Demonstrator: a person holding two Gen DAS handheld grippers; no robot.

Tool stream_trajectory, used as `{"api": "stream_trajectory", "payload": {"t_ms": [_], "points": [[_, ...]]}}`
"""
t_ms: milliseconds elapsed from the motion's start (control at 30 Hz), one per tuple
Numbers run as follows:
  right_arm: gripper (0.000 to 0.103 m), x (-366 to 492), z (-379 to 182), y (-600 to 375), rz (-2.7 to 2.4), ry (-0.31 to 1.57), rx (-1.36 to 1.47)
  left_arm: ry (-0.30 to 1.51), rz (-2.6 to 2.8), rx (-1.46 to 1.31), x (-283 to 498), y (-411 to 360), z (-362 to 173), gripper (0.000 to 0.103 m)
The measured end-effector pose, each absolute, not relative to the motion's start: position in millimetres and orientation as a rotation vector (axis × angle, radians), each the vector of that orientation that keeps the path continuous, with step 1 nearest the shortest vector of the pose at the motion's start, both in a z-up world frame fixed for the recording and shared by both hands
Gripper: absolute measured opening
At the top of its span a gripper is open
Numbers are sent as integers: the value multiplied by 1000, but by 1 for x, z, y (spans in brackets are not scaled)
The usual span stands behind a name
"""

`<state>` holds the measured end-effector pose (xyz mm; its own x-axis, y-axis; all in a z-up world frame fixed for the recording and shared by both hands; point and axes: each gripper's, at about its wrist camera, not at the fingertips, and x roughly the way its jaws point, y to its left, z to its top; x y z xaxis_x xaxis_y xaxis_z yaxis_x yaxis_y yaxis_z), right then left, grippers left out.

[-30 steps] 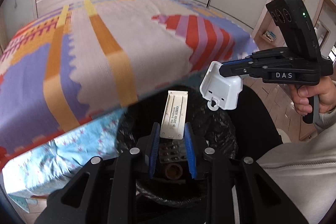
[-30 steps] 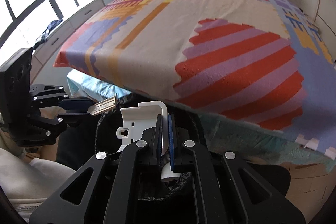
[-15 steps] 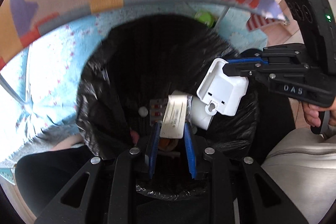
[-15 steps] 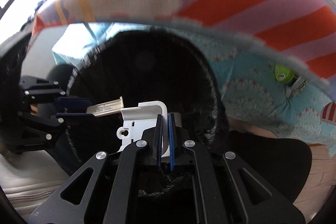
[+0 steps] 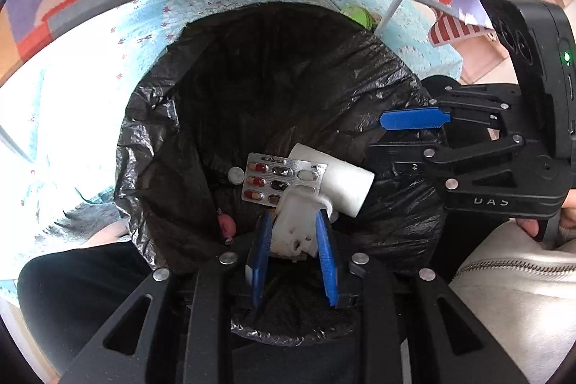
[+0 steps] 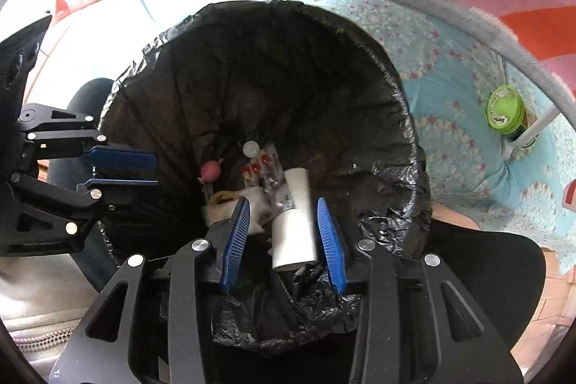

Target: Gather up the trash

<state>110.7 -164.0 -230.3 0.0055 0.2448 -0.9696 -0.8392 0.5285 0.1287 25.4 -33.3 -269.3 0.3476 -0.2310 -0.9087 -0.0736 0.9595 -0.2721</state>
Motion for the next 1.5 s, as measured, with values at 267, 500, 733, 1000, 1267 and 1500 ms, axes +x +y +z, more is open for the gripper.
{"api": "stream_trajectory", "payload": {"t_ms": [267,500,733,1000,1267,1500], "points": [[39,110,-208,-170,950,1267,-545,1154,-129,-266,20,-41,-247,49],[58,109,-176,-180,1012,1238,-491,1071,-170,-238,11,-47,-208,61],[73,102,-144,-189,1090,1247,-459,991,-175,-235,1,-46,-169,81],[89,83,-113,-192,1163,1247,-471,944,-134,-219,-9,-52,-133,87],[91,82,-92,-191,1126,1230,-483,919,-145,-183,-16,-61,-110,94],[91,83,-84,-192,1107,1207,-478,913,-146,-190,-17,-61,-109,94]]}}
